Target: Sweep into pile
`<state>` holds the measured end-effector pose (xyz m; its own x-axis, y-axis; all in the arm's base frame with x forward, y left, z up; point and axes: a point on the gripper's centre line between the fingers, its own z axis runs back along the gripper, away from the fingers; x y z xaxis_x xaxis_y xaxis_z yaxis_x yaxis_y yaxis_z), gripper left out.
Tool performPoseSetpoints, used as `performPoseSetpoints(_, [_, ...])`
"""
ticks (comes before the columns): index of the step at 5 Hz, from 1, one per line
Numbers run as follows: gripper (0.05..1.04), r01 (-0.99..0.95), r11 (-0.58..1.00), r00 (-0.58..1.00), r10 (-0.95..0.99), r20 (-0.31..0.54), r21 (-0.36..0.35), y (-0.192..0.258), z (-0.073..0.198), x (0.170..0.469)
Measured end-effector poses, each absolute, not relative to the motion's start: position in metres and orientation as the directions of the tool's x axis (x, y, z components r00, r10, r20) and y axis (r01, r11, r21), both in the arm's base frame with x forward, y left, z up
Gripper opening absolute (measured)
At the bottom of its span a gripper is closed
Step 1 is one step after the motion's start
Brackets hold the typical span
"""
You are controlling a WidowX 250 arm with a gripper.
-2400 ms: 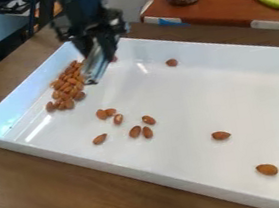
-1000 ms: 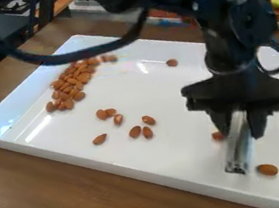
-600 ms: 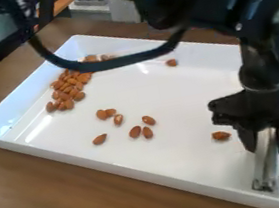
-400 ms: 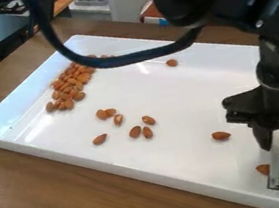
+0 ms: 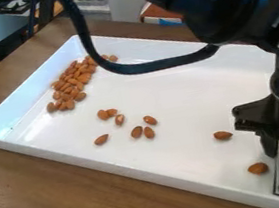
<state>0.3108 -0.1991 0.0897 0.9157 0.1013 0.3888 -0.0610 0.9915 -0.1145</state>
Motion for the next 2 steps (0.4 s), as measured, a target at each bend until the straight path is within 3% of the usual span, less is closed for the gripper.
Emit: performPoseSetpoints(2, [0.381,-0.058,0.996,0.927,0.080,0.367,-0.071,-0.170,0.084,0.303])
